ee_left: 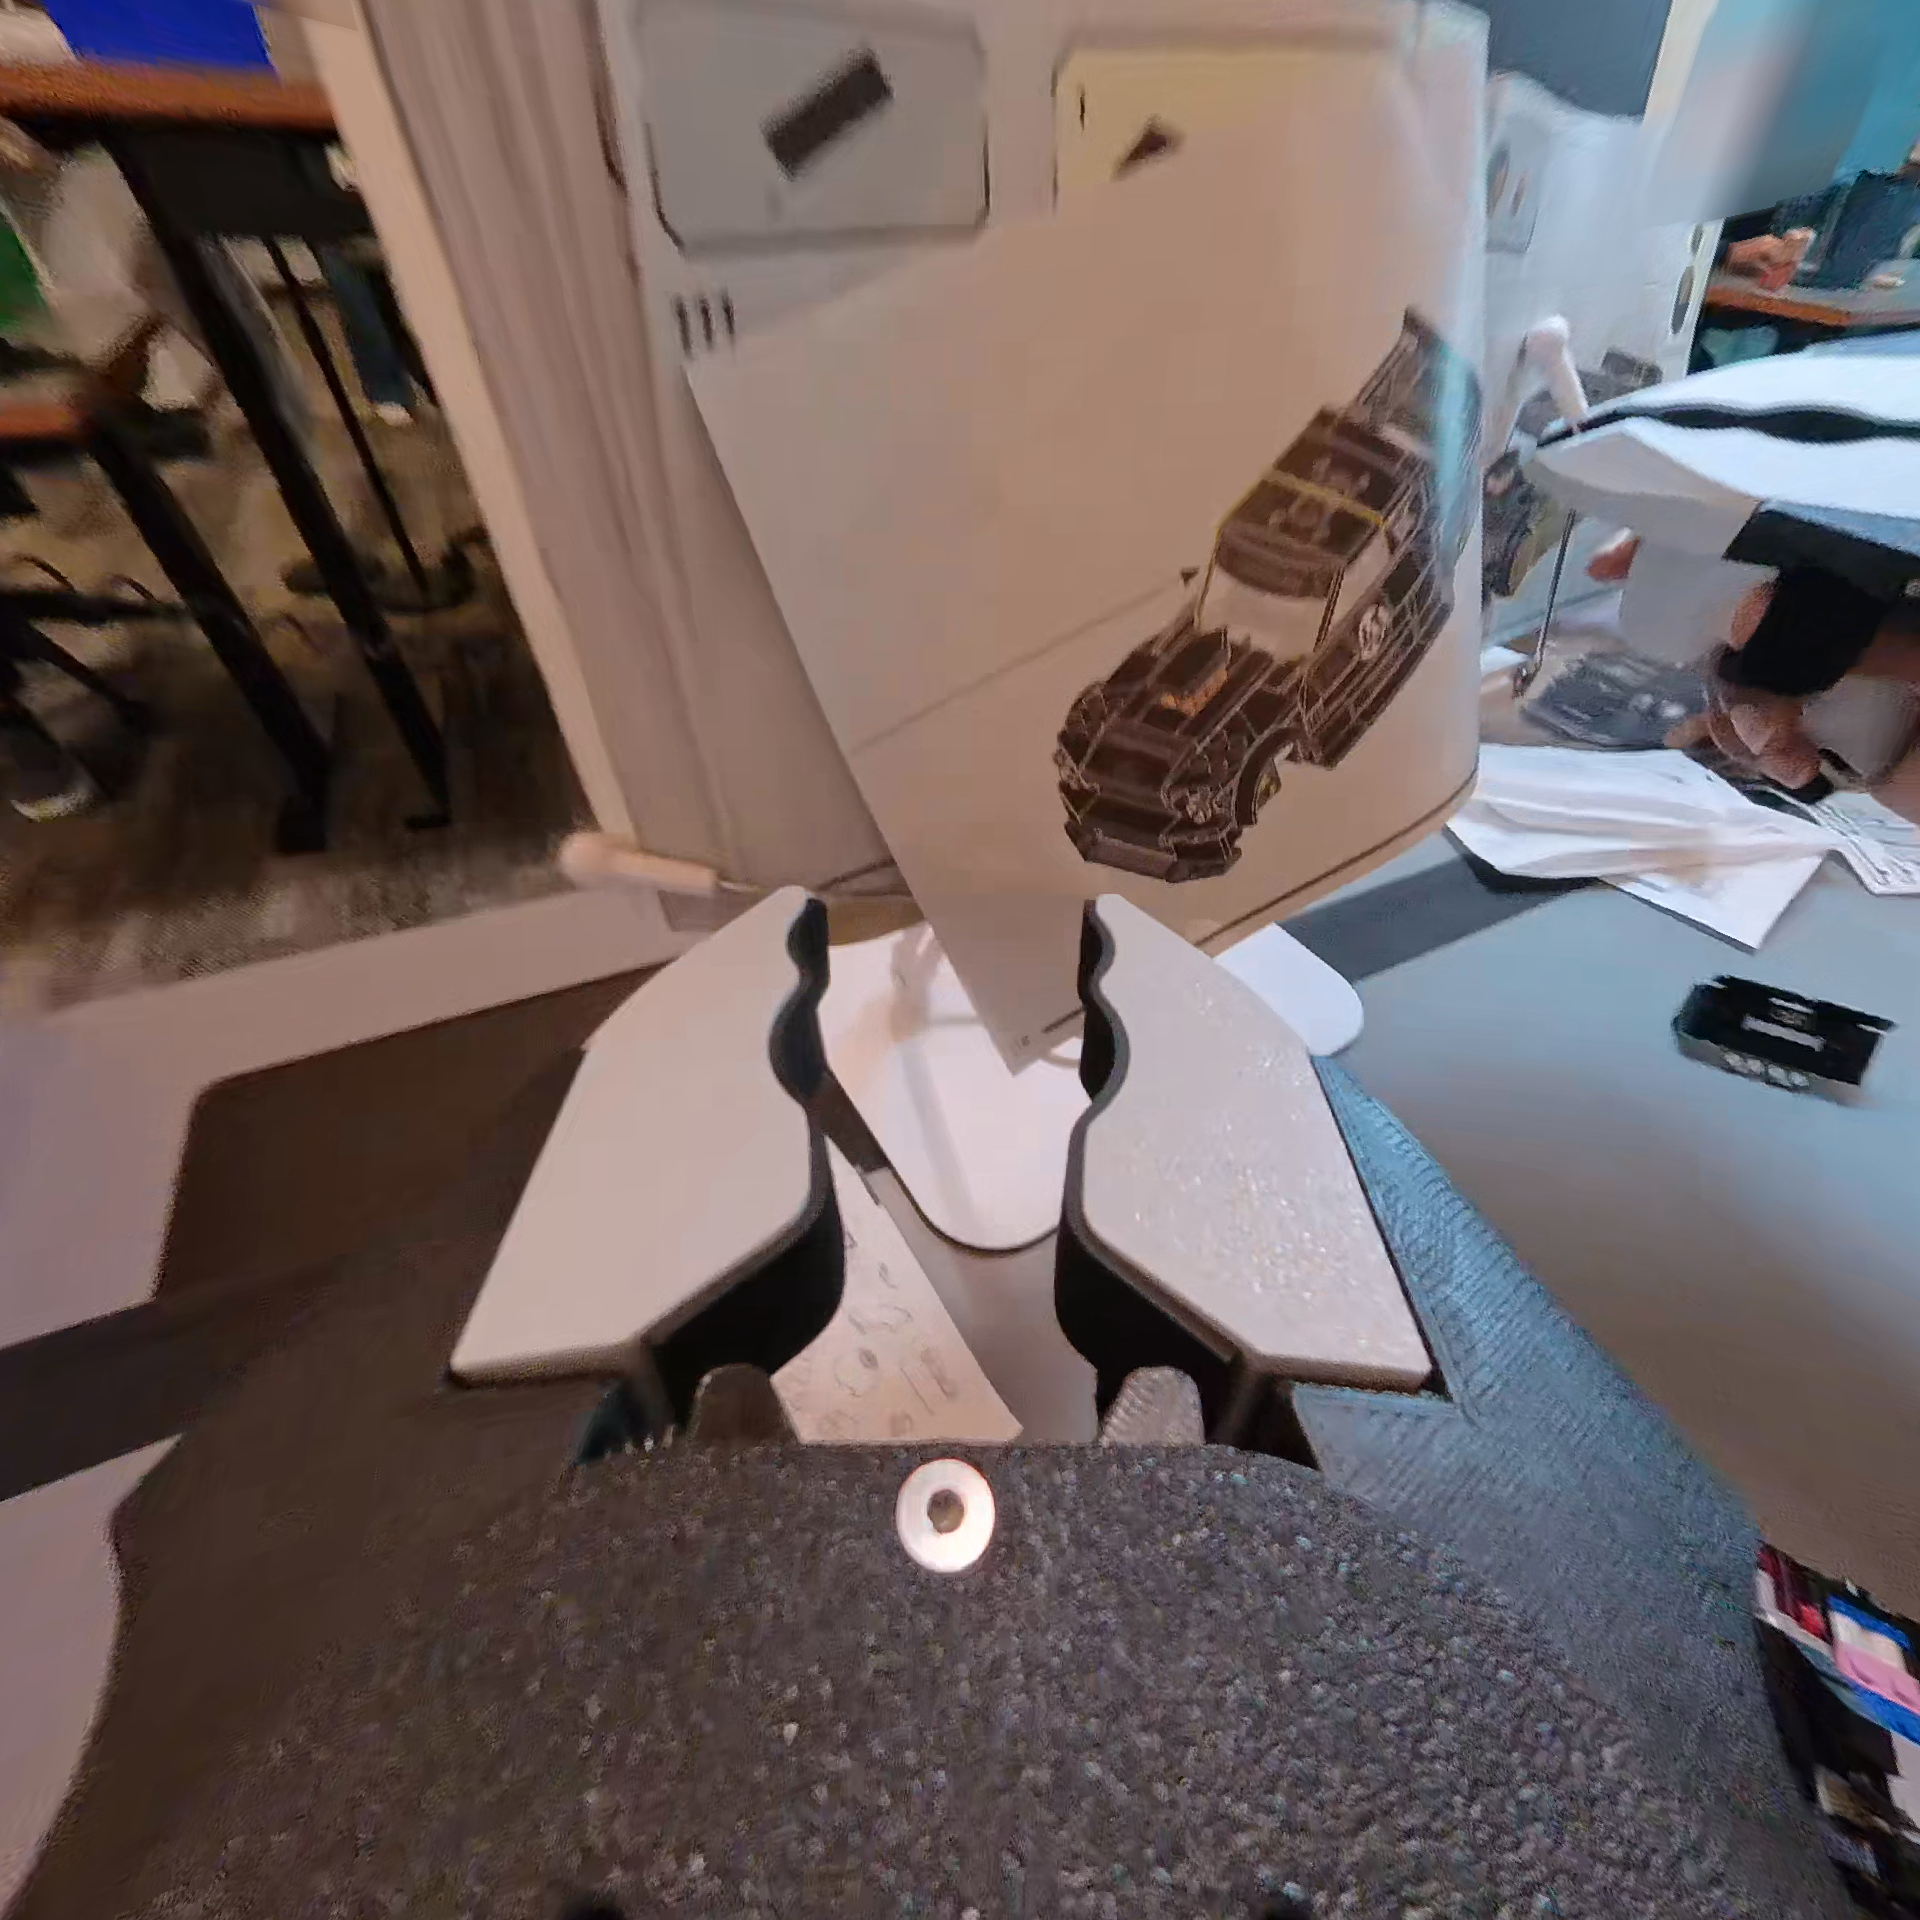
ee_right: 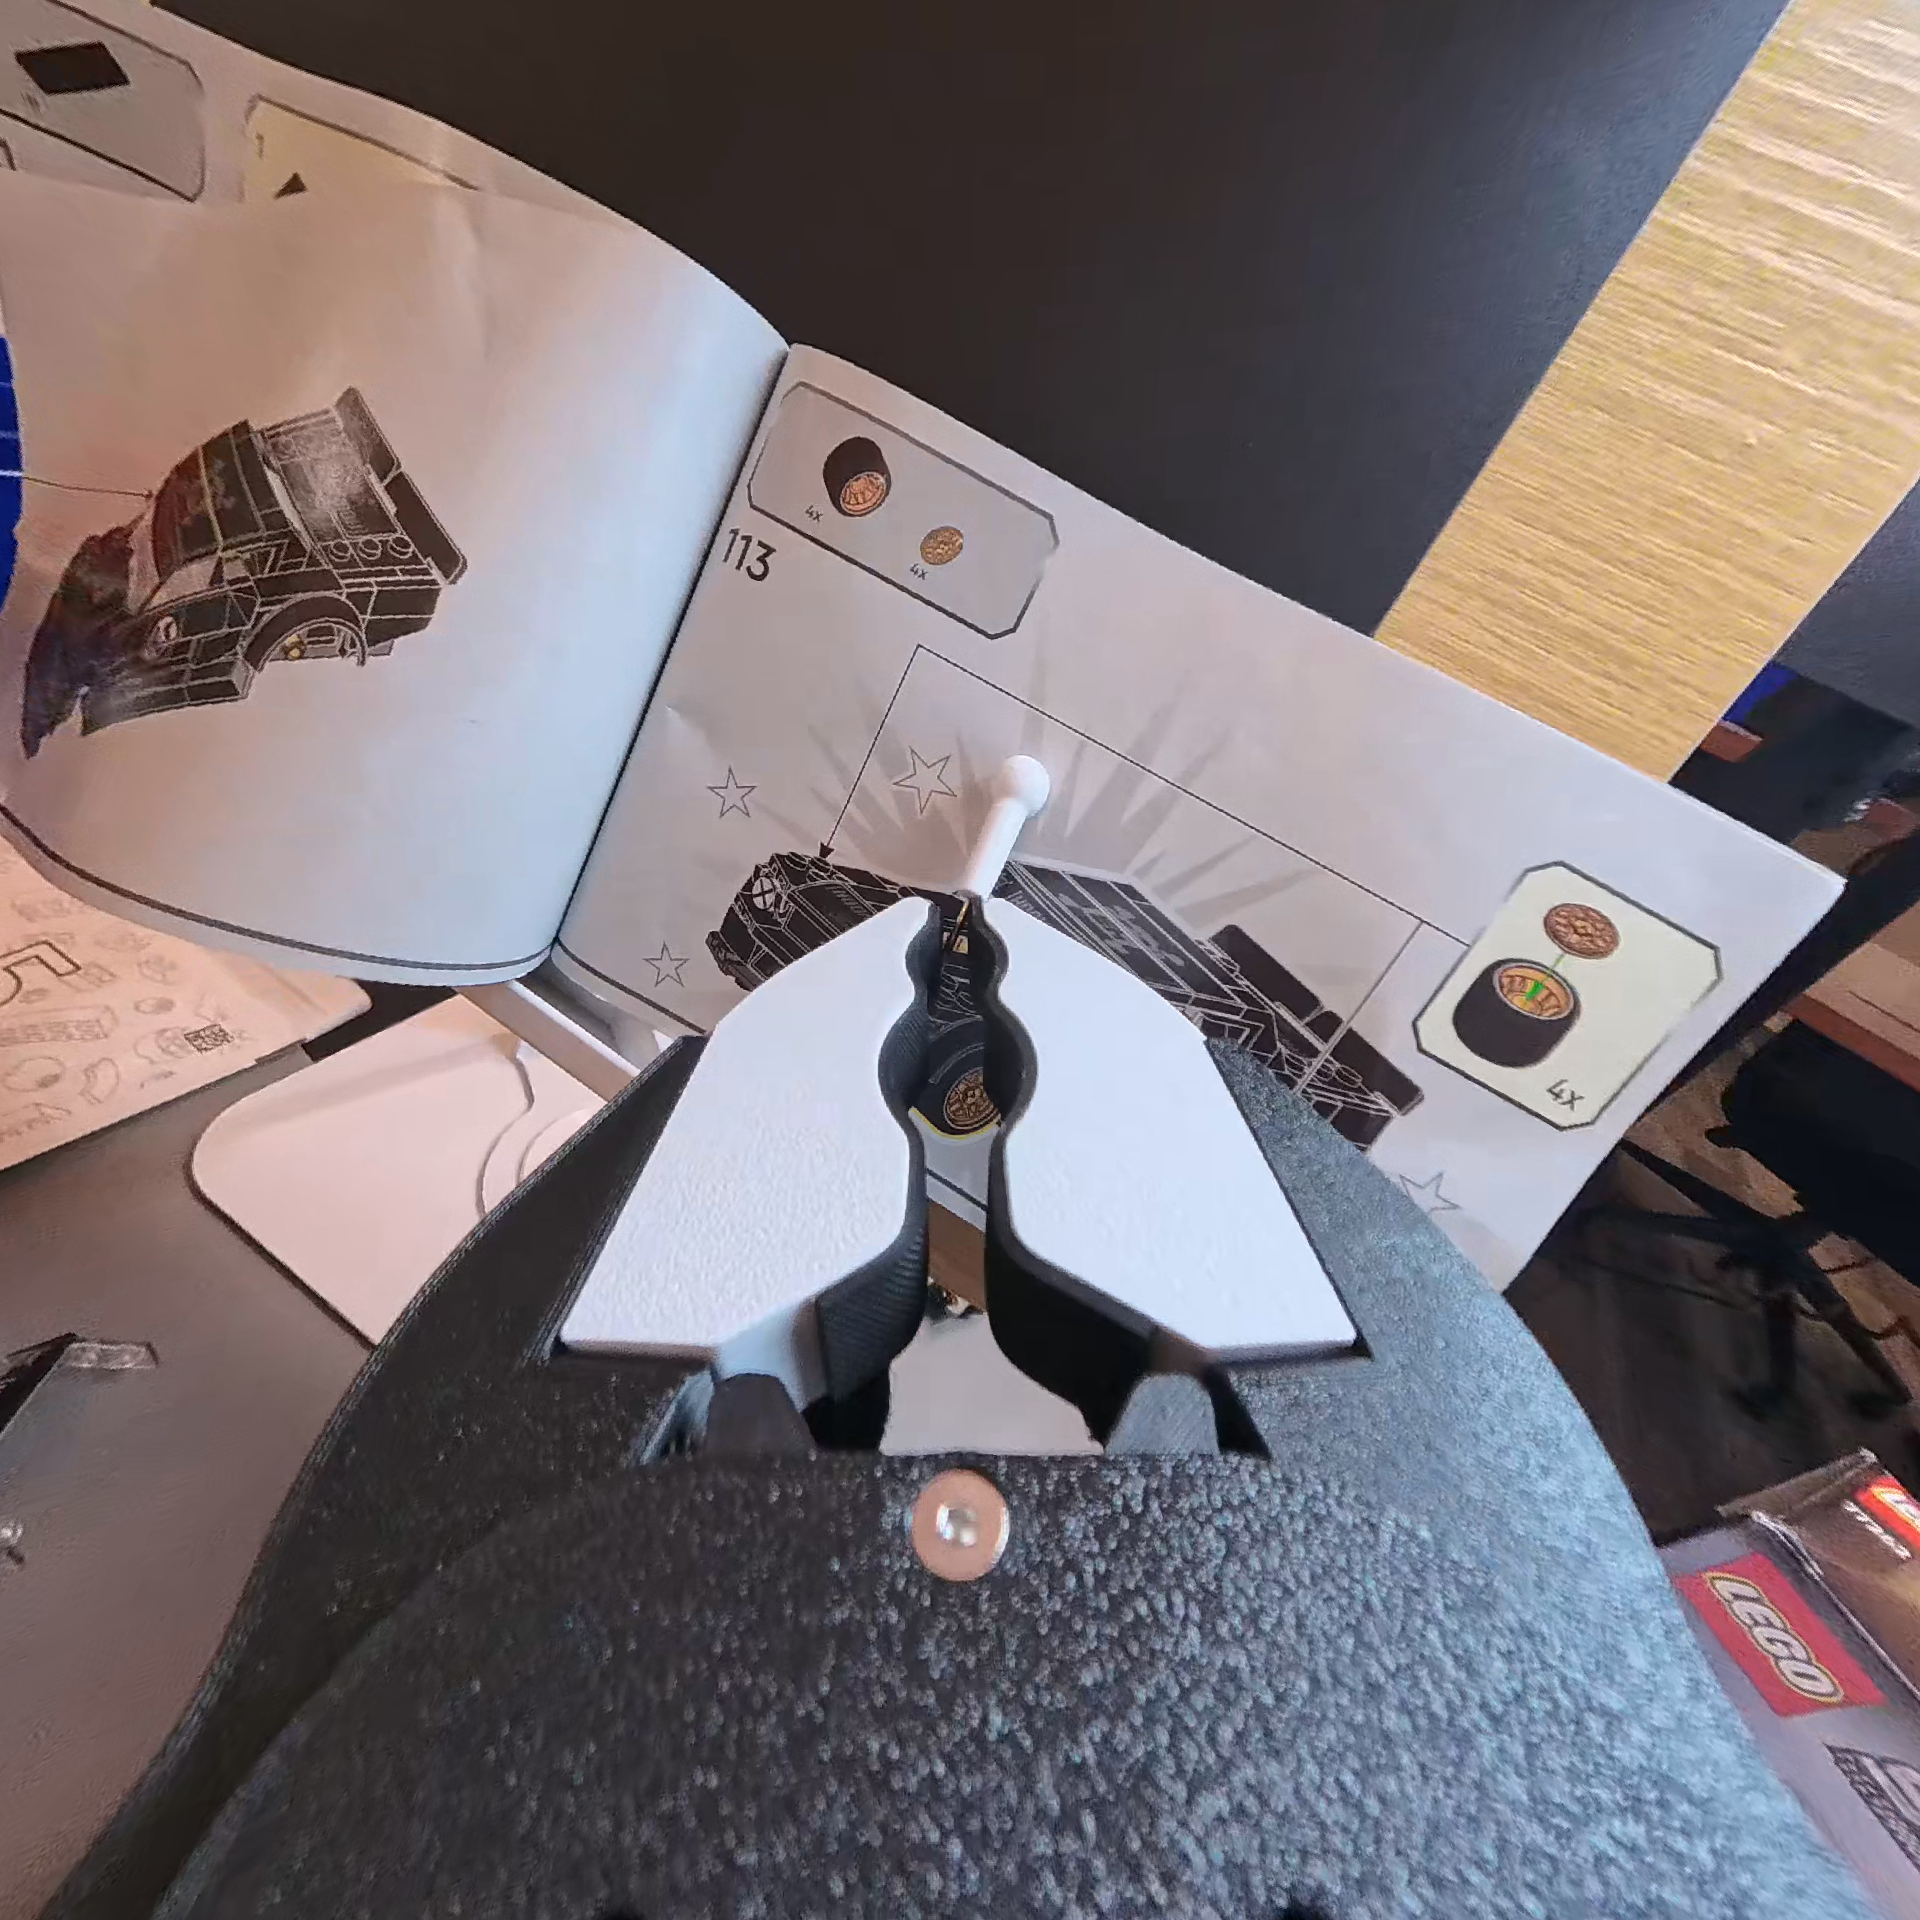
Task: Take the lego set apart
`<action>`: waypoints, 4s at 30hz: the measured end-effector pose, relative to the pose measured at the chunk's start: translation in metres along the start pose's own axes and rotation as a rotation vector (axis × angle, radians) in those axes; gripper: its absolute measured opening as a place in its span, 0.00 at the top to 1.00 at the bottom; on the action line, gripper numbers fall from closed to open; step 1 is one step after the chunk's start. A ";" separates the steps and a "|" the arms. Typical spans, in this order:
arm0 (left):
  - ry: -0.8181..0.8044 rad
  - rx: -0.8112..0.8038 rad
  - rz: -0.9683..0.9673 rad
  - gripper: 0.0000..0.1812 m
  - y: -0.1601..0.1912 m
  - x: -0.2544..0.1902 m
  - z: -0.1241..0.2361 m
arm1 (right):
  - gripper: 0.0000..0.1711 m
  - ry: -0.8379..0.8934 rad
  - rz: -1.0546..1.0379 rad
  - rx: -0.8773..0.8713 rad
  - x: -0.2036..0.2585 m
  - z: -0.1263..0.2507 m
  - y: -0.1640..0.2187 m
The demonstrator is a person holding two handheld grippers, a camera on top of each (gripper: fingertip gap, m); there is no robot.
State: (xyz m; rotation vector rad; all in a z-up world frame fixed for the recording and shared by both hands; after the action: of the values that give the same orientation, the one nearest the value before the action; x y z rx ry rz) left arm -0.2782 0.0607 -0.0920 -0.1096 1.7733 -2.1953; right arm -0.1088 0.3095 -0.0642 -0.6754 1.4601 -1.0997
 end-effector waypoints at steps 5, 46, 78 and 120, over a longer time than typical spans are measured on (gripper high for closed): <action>0.069 0.017 0.013 0.79 0.004 -0.011 -0.015 | 0.97 0.000 0.004 0.000 -0.001 0.001 0.000; 0.266 0.127 -0.643 0.85 -0.065 -0.177 -0.135 | 0.95 0.059 -1.383 -0.422 0.016 0.024 0.118; -0.025 0.092 -0.876 0.89 -0.066 -0.141 -0.100 | 0.95 0.044 -1.336 -0.426 0.019 0.027 0.120; -0.081 0.071 -0.882 0.94 -0.057 -0.156 -0.130 | 0.98 0.279 -0.352 -0.286 0.024 0.037 0.028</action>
State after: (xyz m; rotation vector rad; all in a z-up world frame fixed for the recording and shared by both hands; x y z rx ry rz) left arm -0.1751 0.2388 -0.0458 -1.1353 1.7911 -2.7355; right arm -0.0727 0.2901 -0.0973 -1.0421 1.8052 -1.3046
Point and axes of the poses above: each gripper's, where its closed fingertips meet, z back along the fingers, y out of its underside, x = y × z across the jaws, the point moved 9 cm from there along z, back along the fingers, and after that the axes turned 5 degrees about z, right-handed, at the moved point
